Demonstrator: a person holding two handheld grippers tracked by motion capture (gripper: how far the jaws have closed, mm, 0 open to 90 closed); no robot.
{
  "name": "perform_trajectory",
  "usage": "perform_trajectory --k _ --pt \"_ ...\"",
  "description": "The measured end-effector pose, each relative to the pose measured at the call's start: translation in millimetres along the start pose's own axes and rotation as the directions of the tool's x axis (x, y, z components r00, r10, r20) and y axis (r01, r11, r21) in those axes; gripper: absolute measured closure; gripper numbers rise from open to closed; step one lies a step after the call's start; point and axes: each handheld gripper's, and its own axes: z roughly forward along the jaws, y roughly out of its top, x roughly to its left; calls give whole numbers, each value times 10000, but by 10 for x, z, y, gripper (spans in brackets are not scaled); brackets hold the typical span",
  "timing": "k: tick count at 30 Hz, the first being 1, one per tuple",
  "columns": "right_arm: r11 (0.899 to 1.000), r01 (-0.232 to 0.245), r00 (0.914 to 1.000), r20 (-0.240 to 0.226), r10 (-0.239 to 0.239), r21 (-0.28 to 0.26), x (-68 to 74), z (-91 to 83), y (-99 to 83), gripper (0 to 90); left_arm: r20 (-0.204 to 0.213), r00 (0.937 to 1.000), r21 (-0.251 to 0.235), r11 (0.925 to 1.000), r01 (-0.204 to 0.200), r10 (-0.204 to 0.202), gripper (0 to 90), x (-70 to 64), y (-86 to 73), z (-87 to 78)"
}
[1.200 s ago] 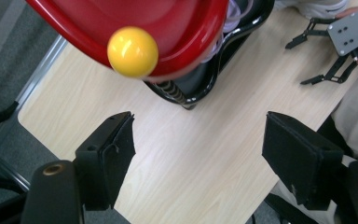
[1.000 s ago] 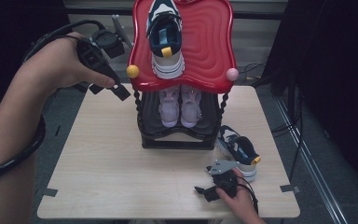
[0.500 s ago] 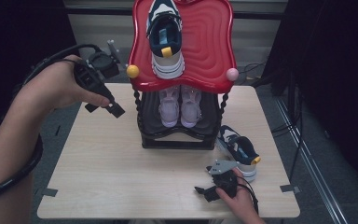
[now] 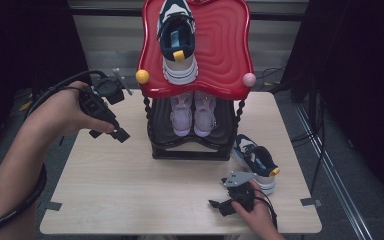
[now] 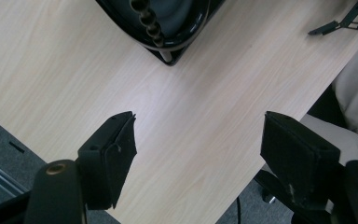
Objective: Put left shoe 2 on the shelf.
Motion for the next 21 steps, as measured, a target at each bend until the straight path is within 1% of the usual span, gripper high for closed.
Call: perform_trajectory --k 2,4,7,10,11,15,17,19,21 --pt "10000 -1 10000 -5 1 3 0 -1 1 122 -14 10000 -46 10000 41 -41 259 -15 -25 51" --pt "10000 -4 10000 -6 4 2 0 -1 1 122 107 9999 -24 10000 -32 32 259 -20 -48 107" --pt "10000 -1 10000 1 1 18 0 -1 1 122 164 9999 19 10000 -16 16 259 -20 -80 182" --pt "10000 -7 10000 -26 7 -5 0 1 1 122 52 10000 110 9999 21 -22 261 -35 -117 276" --pt "10000 1 10000 7 -1 16 0 -1 1 122 -9 10000 163 9998 -65 66 262 -37 -131 308" --pt "10000 3 10000 14 -3 -21 -1 0 2 122 157 9999 181 9998 -27 25 263 -34 -185 412" --pt "10000 0 10000 5 0 -27 -1 1 2 122 211 9998 90 10000 -15 13 264 -33 -208 457" --pt "10000 0 10000 15 0 -20 -1 1 2 122 262 9996 99 9999 -100 98 265 -35 -232 511" --pt "10000 0 10000 13 0 -20 -1 1 2 122 358 9993 87 9999 -54 51 265 -47 -252 565"
